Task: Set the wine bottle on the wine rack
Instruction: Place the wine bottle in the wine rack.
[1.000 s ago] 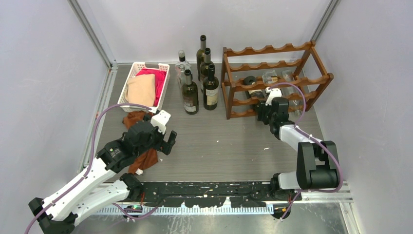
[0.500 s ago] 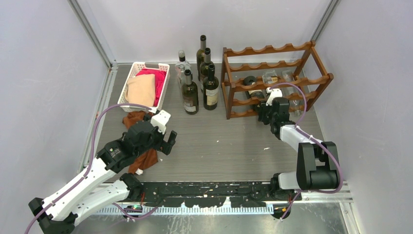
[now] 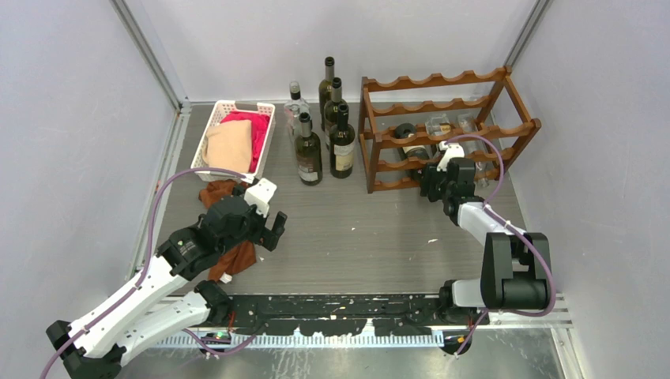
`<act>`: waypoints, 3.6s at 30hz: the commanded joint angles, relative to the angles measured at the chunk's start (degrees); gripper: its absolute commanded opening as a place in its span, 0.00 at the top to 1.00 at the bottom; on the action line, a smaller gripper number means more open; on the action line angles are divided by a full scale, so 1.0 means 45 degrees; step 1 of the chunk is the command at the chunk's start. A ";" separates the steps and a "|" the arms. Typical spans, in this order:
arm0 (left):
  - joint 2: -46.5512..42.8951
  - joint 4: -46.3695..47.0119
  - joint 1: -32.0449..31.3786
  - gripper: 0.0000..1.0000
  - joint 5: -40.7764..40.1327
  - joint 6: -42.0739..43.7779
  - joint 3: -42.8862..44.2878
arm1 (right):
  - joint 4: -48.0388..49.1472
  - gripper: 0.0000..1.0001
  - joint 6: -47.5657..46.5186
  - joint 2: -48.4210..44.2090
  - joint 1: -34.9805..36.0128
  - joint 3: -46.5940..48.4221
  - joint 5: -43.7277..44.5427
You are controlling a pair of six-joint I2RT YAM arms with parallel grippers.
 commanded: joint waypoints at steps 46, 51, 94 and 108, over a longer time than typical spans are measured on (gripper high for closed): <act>-0.0241 0.0509 0.0064 0.04 0.0190 0.0187 0.0063 | -0.3976 0.51 -0.1215 -0.1296 -0.0429 0.0973 -0.0173; -0.0199 0.0515 0.0063 0.04 0.0258 0.0206 0.0082 | -0.3675 0.72 -0.1040 -0.1151 -0.0429 0.0977 -0.0316; -0.0003 0.0572 0.0235 0.05 0.0366 0.0226 0.0063 | -0.2708 0.93 0.1211 0.0856 -0.0429 0.1370 -0.2679; -0.0023 0.0555 0.0239 0.05 0.0424 0.0225 0.0063 | -0.1636 0.68 0.1483 0.1305 -0.0429 0.1701 -0.2086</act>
